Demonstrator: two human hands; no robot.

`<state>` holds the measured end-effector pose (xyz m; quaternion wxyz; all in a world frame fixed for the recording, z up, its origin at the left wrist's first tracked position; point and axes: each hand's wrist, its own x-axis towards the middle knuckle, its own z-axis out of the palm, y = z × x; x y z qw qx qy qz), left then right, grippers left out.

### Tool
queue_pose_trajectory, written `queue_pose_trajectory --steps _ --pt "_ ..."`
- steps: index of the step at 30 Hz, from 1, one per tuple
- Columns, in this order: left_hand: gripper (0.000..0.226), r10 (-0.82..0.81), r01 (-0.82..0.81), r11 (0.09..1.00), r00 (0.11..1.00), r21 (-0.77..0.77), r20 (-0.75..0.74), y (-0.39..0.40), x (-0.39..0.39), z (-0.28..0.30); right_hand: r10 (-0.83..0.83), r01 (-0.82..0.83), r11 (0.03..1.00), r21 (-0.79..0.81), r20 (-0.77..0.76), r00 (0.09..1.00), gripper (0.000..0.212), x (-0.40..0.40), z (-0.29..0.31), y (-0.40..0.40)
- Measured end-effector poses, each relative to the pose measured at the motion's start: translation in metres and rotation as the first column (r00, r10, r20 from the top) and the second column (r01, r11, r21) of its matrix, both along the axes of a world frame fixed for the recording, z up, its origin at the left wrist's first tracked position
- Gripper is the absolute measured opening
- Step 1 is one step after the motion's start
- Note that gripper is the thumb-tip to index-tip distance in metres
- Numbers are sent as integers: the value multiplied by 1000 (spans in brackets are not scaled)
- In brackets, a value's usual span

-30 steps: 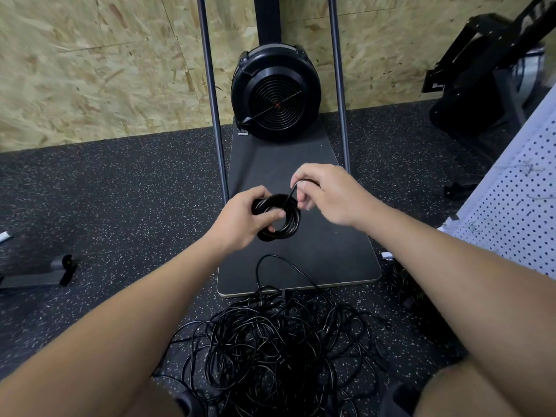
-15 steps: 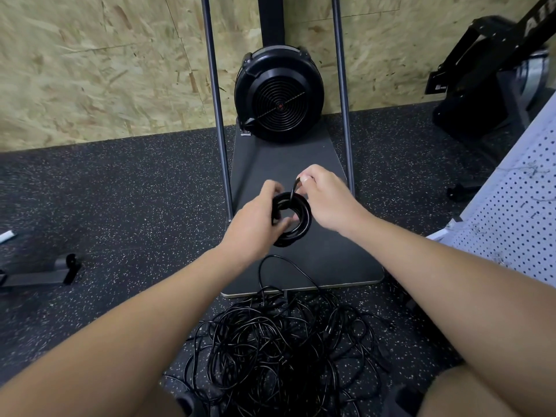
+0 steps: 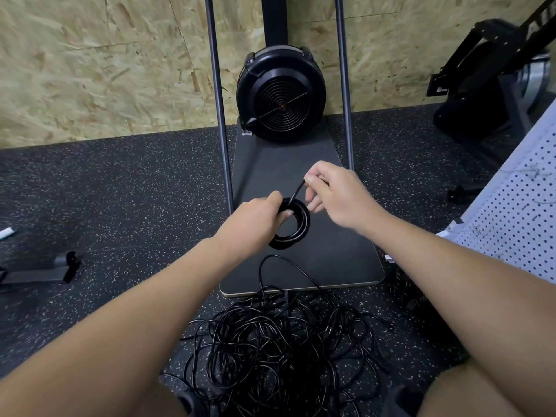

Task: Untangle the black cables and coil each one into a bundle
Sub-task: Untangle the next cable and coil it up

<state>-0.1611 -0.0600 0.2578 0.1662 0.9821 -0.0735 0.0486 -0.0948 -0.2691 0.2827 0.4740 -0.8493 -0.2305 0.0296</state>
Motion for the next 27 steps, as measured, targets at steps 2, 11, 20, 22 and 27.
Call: queue_pose_trajectory --steps 2,11,20,22,27 --pt "39 6 -5 999 1000 -38 30 -1 -1 6 11 -5 997 -71 84 996 22 6 -5 -10" --pt "23 -76 88 979 995 -182 68 3 -12 19 178 -111 960 -258 253 951 18 17 -20 -10" --pt "21 -127 135 957 991 -258 48 -8 -15 14 55 -49 995 -89 67 996 10 11 -19 -2" --pt "27 -118 121 959 993 -256 27 -8 -14 13 78 -80 996 -31 -52 996 7 10 -16 -2" --pt "47 -162 165 951 986 -262 30 -7 -15 15 211 -114 960 256 -393 895 27 3 -9 -2"
